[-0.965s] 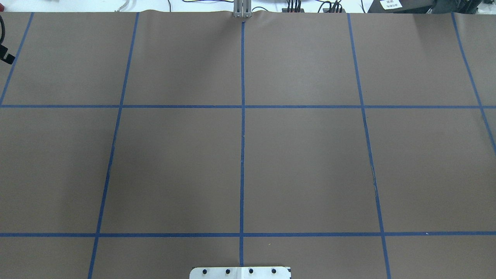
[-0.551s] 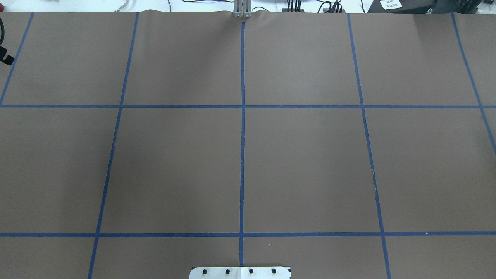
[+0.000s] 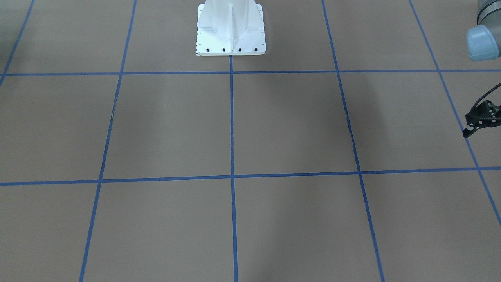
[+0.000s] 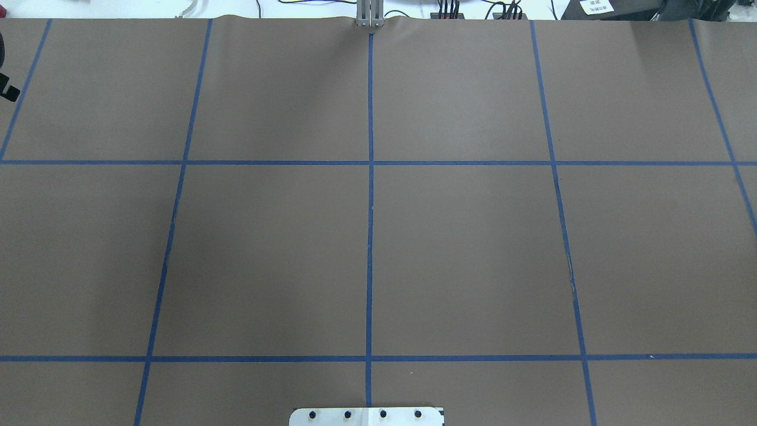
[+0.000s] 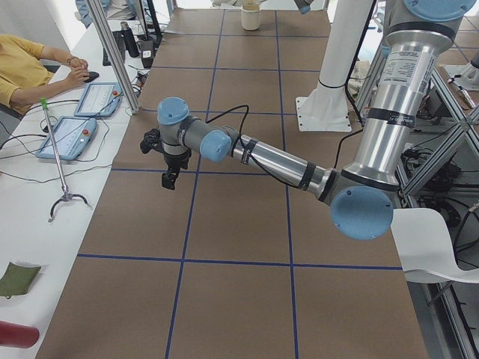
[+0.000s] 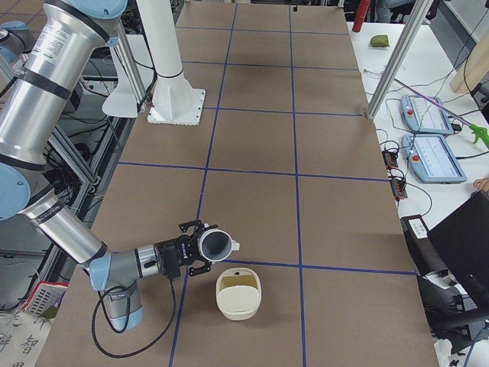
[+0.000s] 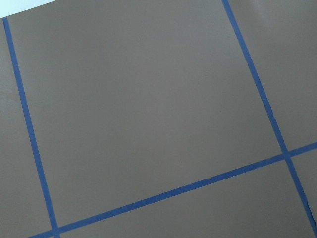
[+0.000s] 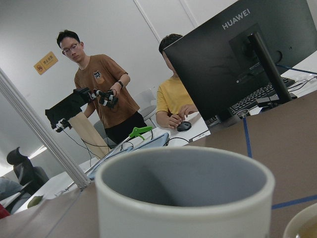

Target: Left arm hands cup to right arm to dump lemon

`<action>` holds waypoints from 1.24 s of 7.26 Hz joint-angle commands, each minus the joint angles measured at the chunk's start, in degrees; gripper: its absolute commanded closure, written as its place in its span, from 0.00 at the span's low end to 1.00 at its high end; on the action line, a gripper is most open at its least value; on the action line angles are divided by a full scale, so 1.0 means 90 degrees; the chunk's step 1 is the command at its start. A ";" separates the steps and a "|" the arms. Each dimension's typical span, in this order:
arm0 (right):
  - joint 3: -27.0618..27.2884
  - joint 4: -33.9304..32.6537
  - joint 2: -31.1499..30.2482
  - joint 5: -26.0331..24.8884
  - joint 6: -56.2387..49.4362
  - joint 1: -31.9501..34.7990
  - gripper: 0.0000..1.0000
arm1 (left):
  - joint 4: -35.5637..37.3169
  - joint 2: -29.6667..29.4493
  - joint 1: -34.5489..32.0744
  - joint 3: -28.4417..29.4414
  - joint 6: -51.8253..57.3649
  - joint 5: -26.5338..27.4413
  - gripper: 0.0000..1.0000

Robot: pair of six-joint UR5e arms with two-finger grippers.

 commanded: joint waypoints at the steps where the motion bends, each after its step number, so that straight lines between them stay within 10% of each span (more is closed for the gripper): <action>1: -0.0089 -0.0436 0.0008 0.0030 -0.1472 0.0003 1.00 | 0.0000 0.0012 -0.0001 -0.0012 0.0000 0.0004 0.00; 6: 0.0240 -0.2163 0.0125 0.0079 -0.4171 0.0071 1.00 | 0.0000 0.0012 -0.0001 -0.0012 0.0000 0.0004 0.00; 9: 0.1695 -0.3589 0.0174 0.0108 -0.4115 0.0072 1.00 | -0.0010 0.0021 -0.0001 -0.0012 0.0000 -0.0005 0.00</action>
